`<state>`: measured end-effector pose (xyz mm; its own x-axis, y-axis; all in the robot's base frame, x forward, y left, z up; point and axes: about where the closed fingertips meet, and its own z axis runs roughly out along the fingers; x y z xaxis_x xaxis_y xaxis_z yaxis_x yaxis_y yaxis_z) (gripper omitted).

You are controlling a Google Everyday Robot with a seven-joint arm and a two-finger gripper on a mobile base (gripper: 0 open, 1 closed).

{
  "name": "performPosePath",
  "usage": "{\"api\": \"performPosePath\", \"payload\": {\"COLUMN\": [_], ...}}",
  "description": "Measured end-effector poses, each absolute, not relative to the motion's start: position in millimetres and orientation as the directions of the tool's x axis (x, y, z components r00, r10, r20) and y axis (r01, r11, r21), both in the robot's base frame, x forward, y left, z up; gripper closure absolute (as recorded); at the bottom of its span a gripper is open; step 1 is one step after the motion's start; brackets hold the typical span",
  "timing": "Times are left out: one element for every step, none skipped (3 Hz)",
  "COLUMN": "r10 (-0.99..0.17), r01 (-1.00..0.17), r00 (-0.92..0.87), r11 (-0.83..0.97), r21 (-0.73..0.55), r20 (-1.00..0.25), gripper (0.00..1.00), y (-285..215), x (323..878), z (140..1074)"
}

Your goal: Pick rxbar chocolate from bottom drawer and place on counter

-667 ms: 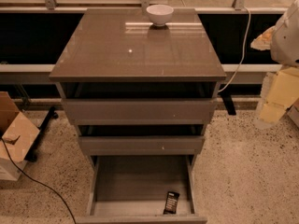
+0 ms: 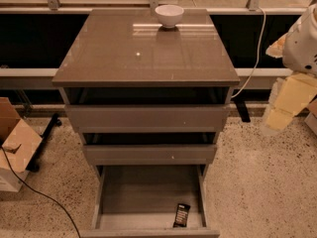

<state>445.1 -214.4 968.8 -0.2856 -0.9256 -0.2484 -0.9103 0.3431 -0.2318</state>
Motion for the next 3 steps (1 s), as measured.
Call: {"api": "performPosePath", "payload": {"r10": [-0.878,-0.83,-0.781], "r01": [-0.878,-0.847,-0.824], "r00": [-0.369,-0.425,-0.468], "r11": [0.437,0.506,0.555], "r21": [-0.194,-0.164,-0.116], "r20": [-0.306,-0.362,-0.413], "gripper": [0.0,0.0,0.0], "y": [-201.2,-189.8,-182.0], "x": [460.0,473.4,485.6], "z": [944.8,917.2,884.6]}}
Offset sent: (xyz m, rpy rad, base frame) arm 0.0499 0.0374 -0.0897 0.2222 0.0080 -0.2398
